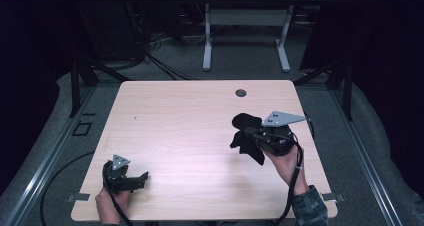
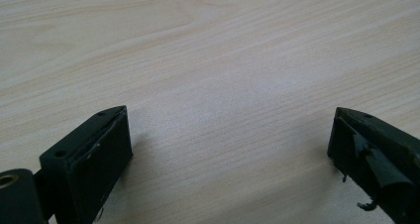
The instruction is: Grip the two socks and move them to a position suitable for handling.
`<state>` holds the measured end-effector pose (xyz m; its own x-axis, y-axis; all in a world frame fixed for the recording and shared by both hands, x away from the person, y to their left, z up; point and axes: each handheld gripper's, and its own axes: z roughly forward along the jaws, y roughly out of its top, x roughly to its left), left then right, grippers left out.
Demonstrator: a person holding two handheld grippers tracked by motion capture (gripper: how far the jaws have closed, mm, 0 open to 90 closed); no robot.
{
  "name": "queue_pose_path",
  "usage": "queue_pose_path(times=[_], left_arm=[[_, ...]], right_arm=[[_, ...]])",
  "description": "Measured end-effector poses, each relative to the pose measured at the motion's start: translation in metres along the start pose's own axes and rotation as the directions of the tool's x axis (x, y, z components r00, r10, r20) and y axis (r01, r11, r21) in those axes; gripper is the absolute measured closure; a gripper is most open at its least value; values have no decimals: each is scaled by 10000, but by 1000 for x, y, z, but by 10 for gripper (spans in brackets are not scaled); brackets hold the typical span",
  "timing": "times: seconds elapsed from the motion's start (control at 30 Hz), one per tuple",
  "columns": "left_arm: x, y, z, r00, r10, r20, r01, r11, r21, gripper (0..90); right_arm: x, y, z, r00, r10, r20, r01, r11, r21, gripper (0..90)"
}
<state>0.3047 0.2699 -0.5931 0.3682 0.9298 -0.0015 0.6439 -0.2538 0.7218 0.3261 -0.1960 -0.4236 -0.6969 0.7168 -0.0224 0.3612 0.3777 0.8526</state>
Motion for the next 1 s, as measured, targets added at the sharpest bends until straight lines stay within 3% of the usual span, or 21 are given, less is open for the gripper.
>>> queue_pose_path(times=[0.4, 0.7, 0.97, 1.0], left_arm=[[0, 0, 0, 10000, -5, 0, 5, 10000, -2, 31], [0, 0, 0, 10000, -4, 0, 4, 10000, -3, 31], [0, 0, 0, 10000, 0, 0, 0, 10000, 0, 31], [0, 0, 0, 10000, -5, 0, 5, 10000, -3, 31]], right_arm=[[27, 8, 7, 9957, -487, -793, 486, 9988, -33, 874], [47, 12, 16, 9865, -871, -1385, 882, 9961, 15, 874], [63, 13, 21, 9718, -1087, -2091, 1085, 9940, -123, 874], [69, 14, 22, 9624, -1185, -2444, 1156, 9930, -261, 874]])
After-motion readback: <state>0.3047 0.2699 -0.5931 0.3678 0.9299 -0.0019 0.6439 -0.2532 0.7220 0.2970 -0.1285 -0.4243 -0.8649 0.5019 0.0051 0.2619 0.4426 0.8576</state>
